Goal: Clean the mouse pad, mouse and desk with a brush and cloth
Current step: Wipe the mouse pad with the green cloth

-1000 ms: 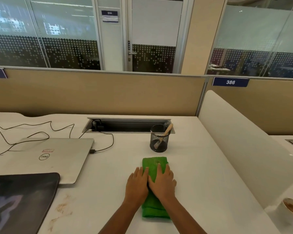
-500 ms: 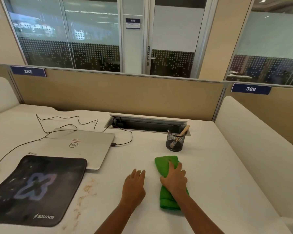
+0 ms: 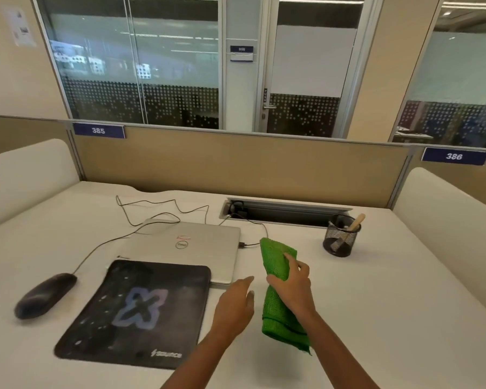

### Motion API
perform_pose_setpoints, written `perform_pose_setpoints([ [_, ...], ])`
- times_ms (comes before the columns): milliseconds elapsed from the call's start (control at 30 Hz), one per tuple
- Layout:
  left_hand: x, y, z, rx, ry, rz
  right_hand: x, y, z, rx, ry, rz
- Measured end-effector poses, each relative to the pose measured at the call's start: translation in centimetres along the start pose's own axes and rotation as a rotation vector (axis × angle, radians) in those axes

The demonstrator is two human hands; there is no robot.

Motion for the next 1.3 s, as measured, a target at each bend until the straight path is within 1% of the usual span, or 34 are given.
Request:
perform_pose_setpoints([
  [67, 1.5, -2.0, 1.3, 0.011, -0.004, 0.164, 2.0, 2.4, 0.9, 0.018, -0.028, -0.038],
  [167, 3.7, -5.0, 3.4, -0.004, 0.019, 0.345, 4.8, 6.2, 2.2, 0.054, -0.066, -0.079],
  [233, 5.3, -6.5, 4.8, 0.024, 0.033, 0.496, 6.5, 8.7, 3.1, 0.068, -0.088, -0.097],
  [267, 6.1, -7.1, 5.4, 0.042, 0.047, 0.527, 7.3, 9.8, 3.5, 0.074, -0.1, -0.101],
  [333, 7.8, -8.3, 6.7, 0.051, 0.075, 0.497, 8.8, 12.1, 4.3, 0.082, -0.121, -0.107],
  [467, 11.1, -10.5, 9.2, -0.01, 0.141, 0.355, 11.1, 15.9, 5.3, 0.099, -0.138, -0.115],
  [533, 12.7, -11.5, 10.1, 0.008, 0.148, 0.34, 12.3, 17.6, 5.5, 0.123, -0.129, -0.156],
  [600, 13.6, -12.0, 10.4, 0.063, 0.133, 0.414, 12.9, 18.7, 5.3, 0.145, -0.116, -0.177],
  [667, 14.9, -12.9, 10.4, 0.136, 0.096, 0.5, 13.7, 19.7, 4.9, 0.158, -0.117, -0.151],
  [733, 15.9, -13.8, 10.0, 0.22, 0.072, 0.531, 14.4, 20.4, 4.3, 0.165, -0.128, -0.108],
  [800, 17.2, -15.2, 9.5, 0.259, 0.061, 0.444, 15.0, 20.9, 3.6, 0.155, -0.131, -0.037],
  [867, 18.9, -16.8, 8.3, 0.223, 0.091, 0.195, 15.6, 21.3, 2.7, 0.116, -0.124, 0.098],
  [933, 21.3, -18.3, 7.0, 0.15, 0.063, -0.089, 16.2, 21.8, 1.8, 0.073, -0.107, 0.297],
  [967, 22.6, -19.0, 6.3, 0.119, 0.042, -0.2, 16.5, 22.2, 1.3, 0.054, -0.101, 0.388],
  [1033, 24.8, -20.0, 5.0, 0.104, 0.012, -0.351, 17.0, 23.1, 0.1, 0.031, -0.099, 0.514],
  [1133, 27.0, -20.5, 3.5, 0.137, 0.038, -0.502, 17.2, 25.8, -1.5, 0.08, -0.084, 0.642],
  [1233, 28.4, -20.2, 2.6, 0.231, 0.082, -0.554, 16.5, 28.8, -2.7, 0.169, -0.055, 0.723],
  [1300, 29.2, -20.1, 2.2, 0.296, 0.098, -0.581, 16.1, 30.0, -3.4, 0.185, -0.043, 0.767],
])
Point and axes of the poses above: each hand's wrist, its own z-axis away from the middle knuckle, its own y-axis out of the palm, x = y × z, the point moved 4 cm from there along -z, towards the middle knuckle, and after that the axes turned 10 degrees about x, right-handed, at the moved point
